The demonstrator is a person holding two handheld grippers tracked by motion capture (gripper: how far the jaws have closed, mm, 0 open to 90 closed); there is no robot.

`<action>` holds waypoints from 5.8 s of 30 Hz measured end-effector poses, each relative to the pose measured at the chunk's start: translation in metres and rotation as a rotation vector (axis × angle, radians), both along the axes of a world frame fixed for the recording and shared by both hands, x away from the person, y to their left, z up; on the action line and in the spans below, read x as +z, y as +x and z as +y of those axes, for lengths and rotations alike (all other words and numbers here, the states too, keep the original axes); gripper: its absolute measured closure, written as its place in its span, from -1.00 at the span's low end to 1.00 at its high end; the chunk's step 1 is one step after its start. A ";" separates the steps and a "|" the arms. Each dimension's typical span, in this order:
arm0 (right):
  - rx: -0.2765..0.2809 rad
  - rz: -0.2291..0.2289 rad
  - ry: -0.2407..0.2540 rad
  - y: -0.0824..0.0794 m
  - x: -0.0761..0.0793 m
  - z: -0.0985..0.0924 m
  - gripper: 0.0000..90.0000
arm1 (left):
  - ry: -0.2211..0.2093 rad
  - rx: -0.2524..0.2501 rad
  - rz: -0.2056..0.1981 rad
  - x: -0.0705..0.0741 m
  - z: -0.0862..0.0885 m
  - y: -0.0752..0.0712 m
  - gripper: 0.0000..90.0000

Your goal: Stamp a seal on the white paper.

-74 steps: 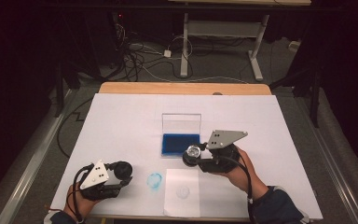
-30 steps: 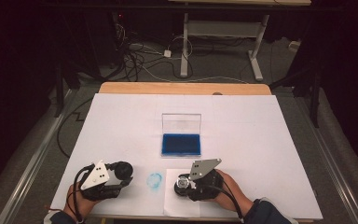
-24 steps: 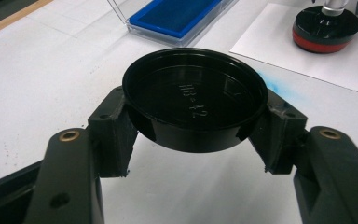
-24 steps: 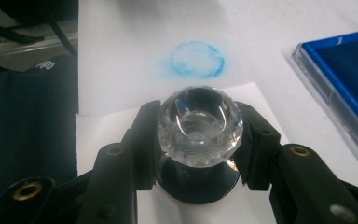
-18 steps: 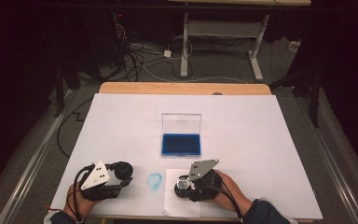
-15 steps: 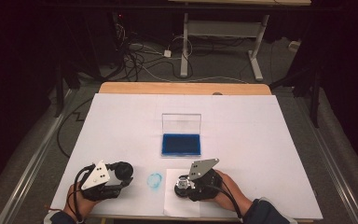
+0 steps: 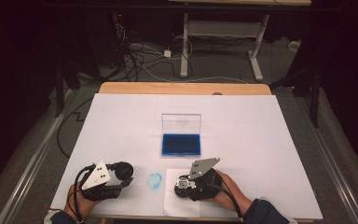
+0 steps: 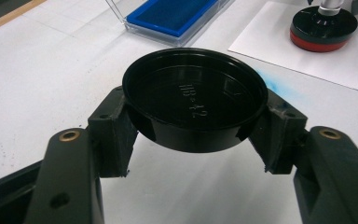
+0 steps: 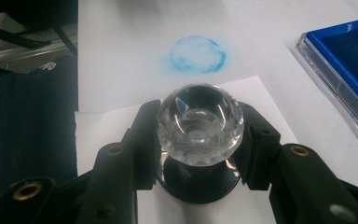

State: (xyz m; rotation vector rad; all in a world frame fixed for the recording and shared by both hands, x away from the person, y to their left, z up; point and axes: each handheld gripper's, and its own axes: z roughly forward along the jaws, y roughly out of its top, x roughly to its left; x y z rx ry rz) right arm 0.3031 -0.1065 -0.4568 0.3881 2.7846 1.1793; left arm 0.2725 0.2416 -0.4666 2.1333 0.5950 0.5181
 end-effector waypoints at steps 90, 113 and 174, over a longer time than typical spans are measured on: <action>-0.033 0.018 -0.008 0.003 0.002 0.002 0.26 | 0.005 -0.004 0.006 -0.001 0.001 0.001 -0.18; -0.042 0.031 0.000 0.003 -0.001 0.002 0.27 | 0.010 -0.007 0.008 -0.001 0.001 0.001 -0.18; -0.104 -0.140 0.113 -0.010 0.059 -0.044 0.26 | -0.002 -0.009 0.005 -0.001 0.001 0.001 -0.18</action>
